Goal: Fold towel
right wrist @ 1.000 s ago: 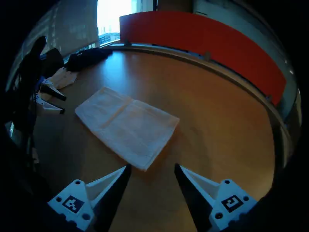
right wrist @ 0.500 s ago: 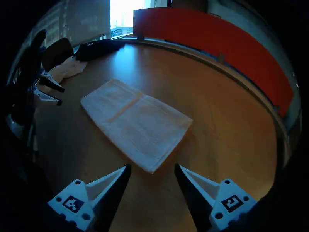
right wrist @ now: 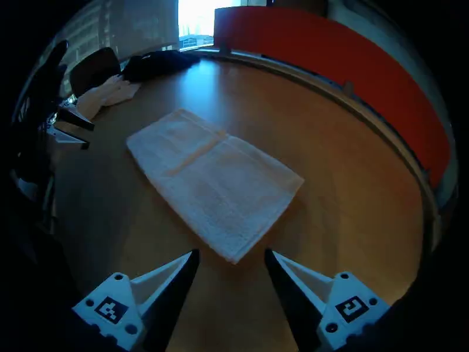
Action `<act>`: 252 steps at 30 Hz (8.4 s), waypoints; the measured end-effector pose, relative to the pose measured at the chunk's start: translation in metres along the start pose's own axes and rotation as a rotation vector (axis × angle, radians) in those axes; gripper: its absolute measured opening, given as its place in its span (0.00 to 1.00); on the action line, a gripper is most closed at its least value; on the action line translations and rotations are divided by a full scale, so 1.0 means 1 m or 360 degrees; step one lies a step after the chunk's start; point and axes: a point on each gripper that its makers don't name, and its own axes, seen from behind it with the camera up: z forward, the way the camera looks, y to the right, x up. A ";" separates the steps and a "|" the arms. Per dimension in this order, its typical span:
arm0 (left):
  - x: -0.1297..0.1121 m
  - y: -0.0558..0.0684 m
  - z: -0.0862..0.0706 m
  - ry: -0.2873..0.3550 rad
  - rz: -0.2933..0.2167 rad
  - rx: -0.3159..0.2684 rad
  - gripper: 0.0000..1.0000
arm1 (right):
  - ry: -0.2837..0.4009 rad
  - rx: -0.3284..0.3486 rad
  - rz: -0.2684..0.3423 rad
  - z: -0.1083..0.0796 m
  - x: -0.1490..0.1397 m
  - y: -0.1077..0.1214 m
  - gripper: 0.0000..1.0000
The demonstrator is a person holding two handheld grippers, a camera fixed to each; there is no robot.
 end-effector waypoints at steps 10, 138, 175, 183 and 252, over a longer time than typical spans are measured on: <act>-0.017 0.003 -0.006 0.0007 -0.0056 0.0017 0.96 | -0.0046 0.0022 -0.0061 0.006 -0.008 0.002 0.74; -0.050 -0.017 -0.059 0.0084 -0.0298 0.0146 0.96 | 0.0123 0.0434 -0.0618 0.035 0.143 -0.103 0.61; -0.046 -0.009 -0.054 0.0080 -0.0247 0.0114 0.96 | -0.0071 0.0254 -0.0416 0.035 0.045 -0.070 0.66; -0.047 -0.009 -0.055 0.0077 -0.0242 0.0114 0.96 | -0.0083 0.0245 -0.0359 0.039 0.036 -0.069 0.55; -0.005 0.012 -0.061 0.0229 -0.0074 -0.0013 0.96 | 0.0158 -0.0091 -0.0453 -0.092 0.175 0.037 0.03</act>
